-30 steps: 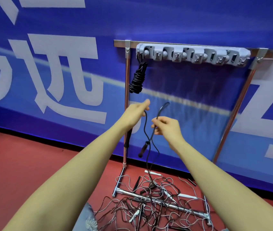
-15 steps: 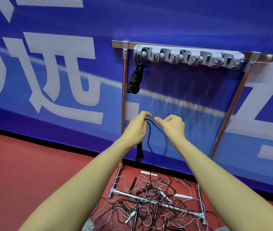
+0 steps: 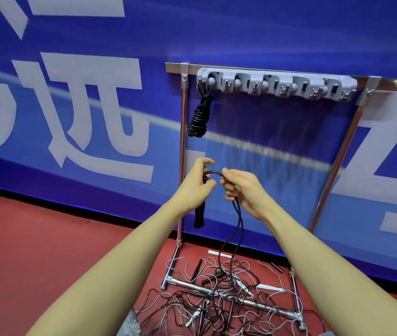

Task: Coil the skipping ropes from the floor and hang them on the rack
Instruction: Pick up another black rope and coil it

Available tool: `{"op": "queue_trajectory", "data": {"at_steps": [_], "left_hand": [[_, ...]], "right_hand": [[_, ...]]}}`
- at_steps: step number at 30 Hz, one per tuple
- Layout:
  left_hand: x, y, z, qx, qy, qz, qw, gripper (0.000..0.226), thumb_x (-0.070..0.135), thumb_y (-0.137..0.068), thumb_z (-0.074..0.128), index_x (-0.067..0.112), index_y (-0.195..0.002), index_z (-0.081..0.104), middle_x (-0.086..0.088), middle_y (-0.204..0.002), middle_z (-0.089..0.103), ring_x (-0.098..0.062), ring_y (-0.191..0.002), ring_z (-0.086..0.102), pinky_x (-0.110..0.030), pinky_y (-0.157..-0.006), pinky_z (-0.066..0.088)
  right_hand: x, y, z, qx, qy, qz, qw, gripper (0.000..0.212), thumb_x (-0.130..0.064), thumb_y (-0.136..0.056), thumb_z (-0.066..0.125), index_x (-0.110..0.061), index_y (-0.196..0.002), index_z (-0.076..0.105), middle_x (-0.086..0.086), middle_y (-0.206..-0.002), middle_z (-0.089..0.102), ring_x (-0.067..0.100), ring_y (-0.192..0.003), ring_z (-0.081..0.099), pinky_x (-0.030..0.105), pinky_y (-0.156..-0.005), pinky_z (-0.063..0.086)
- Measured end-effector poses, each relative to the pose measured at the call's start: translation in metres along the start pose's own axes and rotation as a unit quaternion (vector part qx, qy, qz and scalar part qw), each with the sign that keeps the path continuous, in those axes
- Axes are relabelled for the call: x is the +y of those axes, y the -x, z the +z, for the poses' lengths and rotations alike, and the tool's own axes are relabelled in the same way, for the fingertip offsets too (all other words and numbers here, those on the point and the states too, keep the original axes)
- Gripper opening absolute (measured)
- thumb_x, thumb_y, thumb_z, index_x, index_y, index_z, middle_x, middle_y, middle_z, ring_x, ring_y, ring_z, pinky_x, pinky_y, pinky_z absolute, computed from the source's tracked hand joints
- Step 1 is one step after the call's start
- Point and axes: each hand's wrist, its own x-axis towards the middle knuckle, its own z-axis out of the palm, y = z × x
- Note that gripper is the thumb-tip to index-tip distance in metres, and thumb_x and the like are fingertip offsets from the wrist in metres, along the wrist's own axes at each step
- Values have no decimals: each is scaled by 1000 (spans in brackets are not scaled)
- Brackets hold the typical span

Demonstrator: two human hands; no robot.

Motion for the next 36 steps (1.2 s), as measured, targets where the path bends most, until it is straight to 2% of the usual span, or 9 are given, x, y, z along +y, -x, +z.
{"op": "queue_trajectory", "data": {"at_steps": [4, 7, 15, 19, 23, 27, 30, 33, 36], "left_hand": [[-11, 3, 12, 66, 80, -64, 993, 29, 2, -89, 49, 19, -112, 45, 1, -89, 49, -12, -76, 47, -27, -74, 42], [-14, 3, 18, 67, 104, -112, 986, 10, 10, -90, 51, 19, -90, 56, -3, -83, 59, -16, -78, 54, -30, -78, 44], [-2, -2, 22, 87, 137, -94, 982, 24, 16, -99, 44, 13, -79, 55, -5, -68, 59, -17, -62, 60, -31, -67, 54], [4, -3, 17, 80, 169, -97, 977, 25, 9, -93, 44, 13, -69, 51, 2, -51, 42, -12, -44, 35, -26, -46, 37], [14, -4, 13, 81, 250, -103, 959, 36, 0, -84, 41, 17, -53, 34, 6, -46, 29, -12, -42, 20, -24, -46, 18], [17, -7, 15, 88, 320, -85, 939, 30, 21, -79, 59, 17, -57, 39, 1, -47, 27, -15, -42, 21, -23, -42, 22], [18, -6, 22, 147, 314, -93, 933, 42, 34, -76, 76, 17, -62, 41, 2, -45, 29, -16, -41, 25, -23, -41, 26], [23, -9, 22, 225, 350, -110, 902, 42, 29, -74, 80, 19, -64, 40, 4, -48, 30, -15, -42, 26, -23, -40, 27], [28, -17, 16, 252, 333, -104, 903, 38, 16, -78, 73, 17, -61, 40, 2, -48, 33, -15, -41, 27, -23, -42, 29]], "right_hand": [[-2, 1, 4, 1, 10, -27, 1000, 29, -21, -96, 53, -9, -70, 57, -3, -53, 36, 10, -48, 27, 26, -52, 25], [-7, 1, 4, 0, -1, -36, 999, 29, -21, -97, 52, -8, -72, 56, -3, -52, 41, 11, -47, 29, 24, -52, 29], [-9, 1, -6, 24, 37, -49, 998, 27, -22, -96, 52, -9, -74, 59, -2, -54, 40, 13, -52, 33, 26, -58, 36], [-10, 1, -11, 26, 48, -60, 997, 18, -15, -94, 57, -10, -77, 61, 0, -59, 41, 13, -54, 34, 25, -56, 36], [-9, 0, -11, 45, 128, -60, 989, 27, -27, -94, 58, -9, -75, 61, 1, -59, 48, 14, -54, 42, 25, -55, 39], [-10, 2, -3, 29, 193, -32, 980, 45, -43, -98, 45, -9, -73, 59, 3, -58, 50, 13, -55, 47, 19, -58, 46], [-10, 3, 2, 15, 201, 22, 979, 60, -60, -94, 37, -9, -72, 60, 4, -60, 56, 13, -57, 54, 20, -61, 50], [3, 3, 4, 12, 250, 86, 964, 70, -63, -95, 27, -7, -68, 61, 4, -53, 53, 16, -54, 52, 28, -66, 50], [17, 6, 8, 89, 229, 131, 960, 64, -56, -98, 28, -8, -66, 55, -2, -47, 34, 16, -46, 33, 28, -52, 37]]}}
